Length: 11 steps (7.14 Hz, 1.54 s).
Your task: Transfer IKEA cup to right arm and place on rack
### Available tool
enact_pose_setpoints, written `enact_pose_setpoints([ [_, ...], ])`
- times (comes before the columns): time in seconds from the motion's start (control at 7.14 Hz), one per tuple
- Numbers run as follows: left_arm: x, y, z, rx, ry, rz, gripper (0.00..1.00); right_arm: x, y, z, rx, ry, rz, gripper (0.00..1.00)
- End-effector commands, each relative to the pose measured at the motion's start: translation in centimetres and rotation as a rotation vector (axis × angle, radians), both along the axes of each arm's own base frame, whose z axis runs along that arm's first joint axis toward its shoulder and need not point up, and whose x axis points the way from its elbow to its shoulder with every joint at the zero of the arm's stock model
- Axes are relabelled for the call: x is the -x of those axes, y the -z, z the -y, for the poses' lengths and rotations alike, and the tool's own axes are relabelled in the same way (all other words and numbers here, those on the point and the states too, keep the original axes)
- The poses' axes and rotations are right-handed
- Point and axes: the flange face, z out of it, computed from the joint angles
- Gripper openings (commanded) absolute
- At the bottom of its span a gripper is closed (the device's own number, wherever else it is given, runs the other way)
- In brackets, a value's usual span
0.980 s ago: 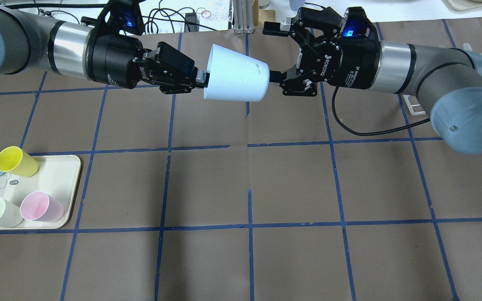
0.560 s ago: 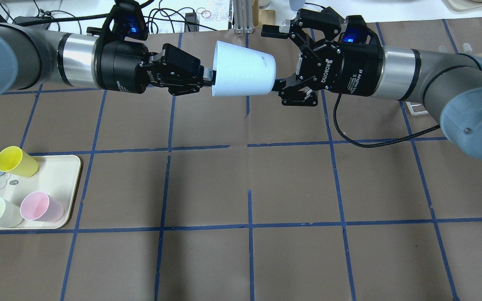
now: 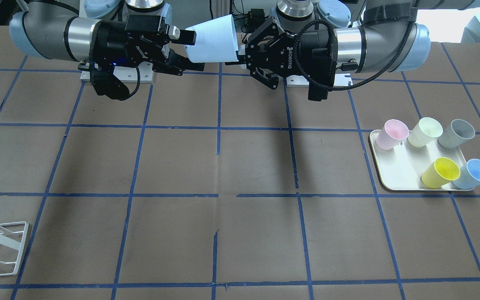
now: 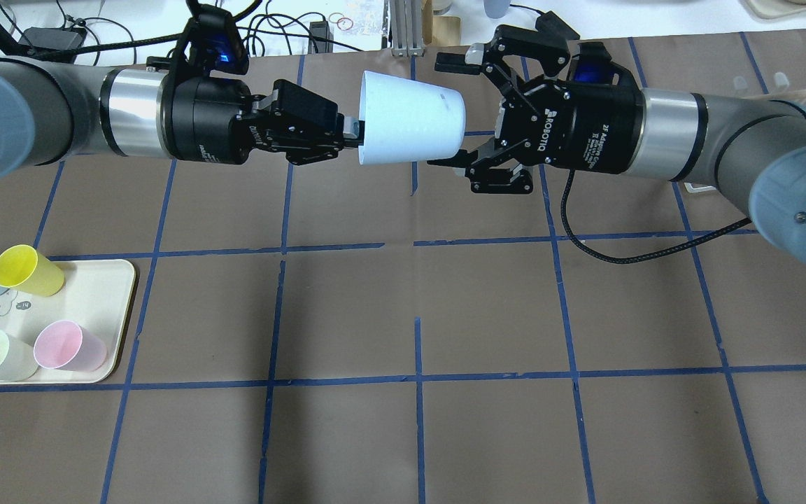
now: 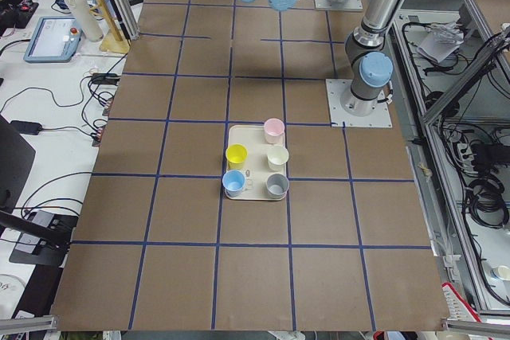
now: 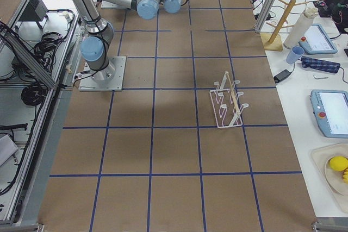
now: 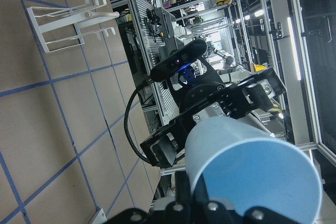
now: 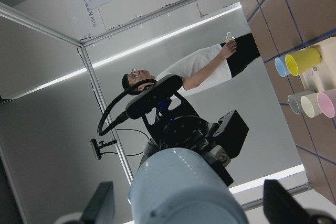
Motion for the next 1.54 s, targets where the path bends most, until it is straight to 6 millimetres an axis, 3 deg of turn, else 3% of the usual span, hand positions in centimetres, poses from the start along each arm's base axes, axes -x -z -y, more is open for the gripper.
enact_pose_setpoints([
  [0.0, 0.01, -0.04, -0.04, -0.002, -0.001, 0.0, 0.0, -0.05, -0.58, -0.7, -0.018, -0.001, 0.0, 1.0],
  [0.84, -0.01, 0.23, 0.15, -0.008, -0.001, -0.001, 0.0, -0.08, -0.64, -0.92, -0.02, -0.007, -0.009, 0.61],
  [0.98, -0.01, 0.08, 0.14, -0.01, -0.003, -0.001, 0.38, -0.08, -0.7, -0.91, -0.018, -0.008, -0.01, 0.54],
  [1.12, -0.01, 0.15, 0.12, -0.02, -0.005, -0.001, 0.86, -0.08, -0.77, -0.89, -0.017, -0.008, -0.011, 0.51],
  [1.4, -0.14, -0.25, 0.09, -0.016, -0.008, 0.0, 0.92, 0.22, -0.81, -0.53, -0.017, -0.002, -0.011, 0.49],
])
